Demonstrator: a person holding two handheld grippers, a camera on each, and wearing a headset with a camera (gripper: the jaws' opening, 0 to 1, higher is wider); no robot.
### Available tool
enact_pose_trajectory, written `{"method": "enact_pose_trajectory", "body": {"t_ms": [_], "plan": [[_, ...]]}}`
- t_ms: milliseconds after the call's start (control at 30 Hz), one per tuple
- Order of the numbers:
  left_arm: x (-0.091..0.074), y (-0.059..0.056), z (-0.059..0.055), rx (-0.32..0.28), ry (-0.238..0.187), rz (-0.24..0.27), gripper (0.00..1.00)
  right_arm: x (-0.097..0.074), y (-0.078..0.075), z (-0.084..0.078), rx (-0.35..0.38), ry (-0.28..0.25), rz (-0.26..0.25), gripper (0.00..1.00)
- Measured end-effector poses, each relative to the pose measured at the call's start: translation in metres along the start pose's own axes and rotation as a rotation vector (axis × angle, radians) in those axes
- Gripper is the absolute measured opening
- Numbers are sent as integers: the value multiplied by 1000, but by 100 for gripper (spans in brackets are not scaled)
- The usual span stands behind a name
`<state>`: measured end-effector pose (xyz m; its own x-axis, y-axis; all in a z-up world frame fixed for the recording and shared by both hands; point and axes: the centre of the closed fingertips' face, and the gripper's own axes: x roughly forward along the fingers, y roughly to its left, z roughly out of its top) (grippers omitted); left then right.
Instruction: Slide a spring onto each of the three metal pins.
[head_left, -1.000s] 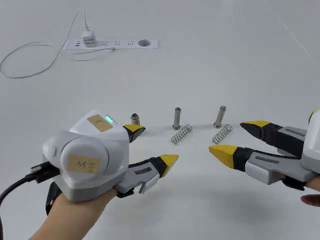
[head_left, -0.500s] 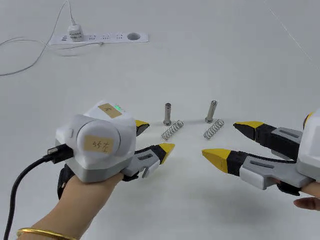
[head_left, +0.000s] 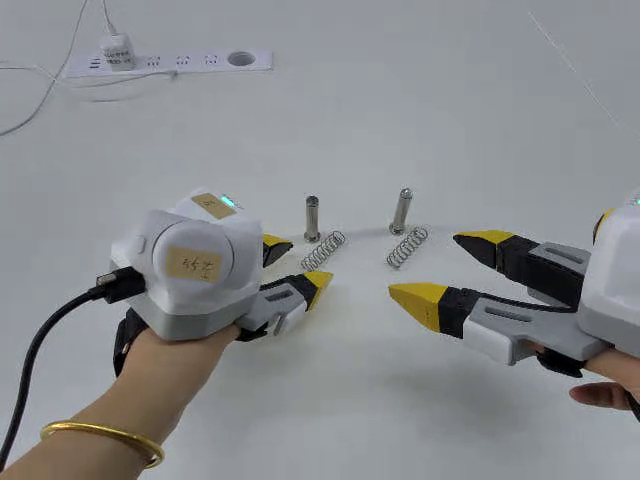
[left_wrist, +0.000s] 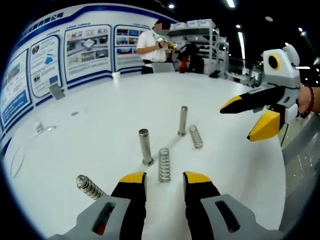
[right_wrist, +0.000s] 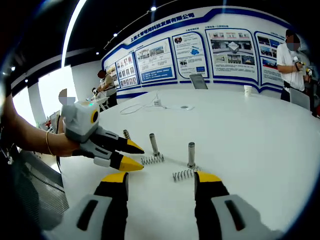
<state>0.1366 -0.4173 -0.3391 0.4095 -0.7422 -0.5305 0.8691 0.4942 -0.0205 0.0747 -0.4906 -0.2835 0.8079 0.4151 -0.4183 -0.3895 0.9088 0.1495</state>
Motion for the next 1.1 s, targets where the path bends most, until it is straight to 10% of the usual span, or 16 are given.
{"method": "enact_pose_trajectory", "body": {"t_ms": [1100], "plan": [[6,3,-5,1,35,3,11,5,0,7,46,-22,-22,52]]}}
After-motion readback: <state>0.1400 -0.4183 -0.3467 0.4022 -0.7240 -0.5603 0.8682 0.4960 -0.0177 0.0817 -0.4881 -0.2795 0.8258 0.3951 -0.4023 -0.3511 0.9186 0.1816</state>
